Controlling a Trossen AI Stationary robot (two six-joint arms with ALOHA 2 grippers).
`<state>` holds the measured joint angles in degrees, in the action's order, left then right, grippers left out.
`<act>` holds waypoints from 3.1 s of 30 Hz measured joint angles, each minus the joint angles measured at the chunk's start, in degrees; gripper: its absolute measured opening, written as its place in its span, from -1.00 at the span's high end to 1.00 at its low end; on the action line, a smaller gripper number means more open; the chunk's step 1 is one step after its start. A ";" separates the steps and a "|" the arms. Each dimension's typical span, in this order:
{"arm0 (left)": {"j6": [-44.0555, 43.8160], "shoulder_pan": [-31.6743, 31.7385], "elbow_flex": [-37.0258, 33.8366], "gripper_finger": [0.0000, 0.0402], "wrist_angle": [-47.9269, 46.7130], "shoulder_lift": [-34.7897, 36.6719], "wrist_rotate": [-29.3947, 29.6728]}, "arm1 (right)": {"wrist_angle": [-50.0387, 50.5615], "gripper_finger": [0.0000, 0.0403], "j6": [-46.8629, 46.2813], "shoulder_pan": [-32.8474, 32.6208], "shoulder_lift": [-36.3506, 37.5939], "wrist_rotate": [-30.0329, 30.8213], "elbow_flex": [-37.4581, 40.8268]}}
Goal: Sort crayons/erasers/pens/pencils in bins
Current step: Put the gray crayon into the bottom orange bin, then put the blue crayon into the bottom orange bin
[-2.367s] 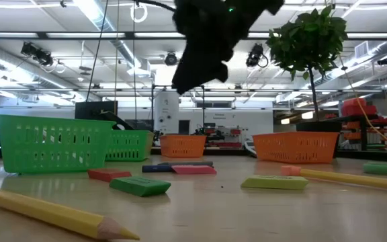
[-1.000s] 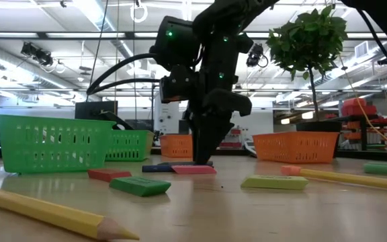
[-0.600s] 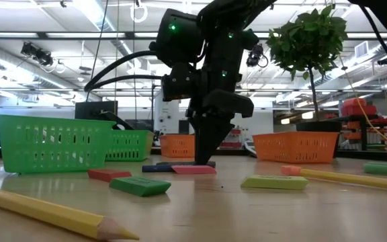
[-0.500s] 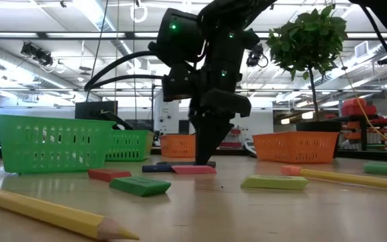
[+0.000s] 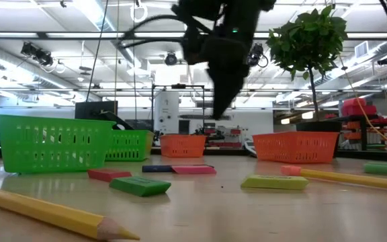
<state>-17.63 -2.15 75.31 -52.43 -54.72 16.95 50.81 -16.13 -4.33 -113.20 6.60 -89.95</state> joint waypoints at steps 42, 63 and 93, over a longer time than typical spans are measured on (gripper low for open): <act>-1.20 0.00 0.00 0.87 -0.15 0.00 -0.04 | -0.38 0.47 -26.18 19.56 29.87 -4.85 35.81; 6.09 0.00 0.00 0.82 0.32 0.07 -0.07 | -17.80 0.40 -19.14 -4.00 7.53 -8.14 6.84; 8.88 0.02 -0.04 0.80 -0.40 1.25 -2.91 | -10.59 0.29 1.08 -9.35 -13.78 -7.75 -13.42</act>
<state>-8.75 -2.13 75.26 -52.83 -53.47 14.04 40.23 -15.05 -13.69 -126.98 -1.15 -103.37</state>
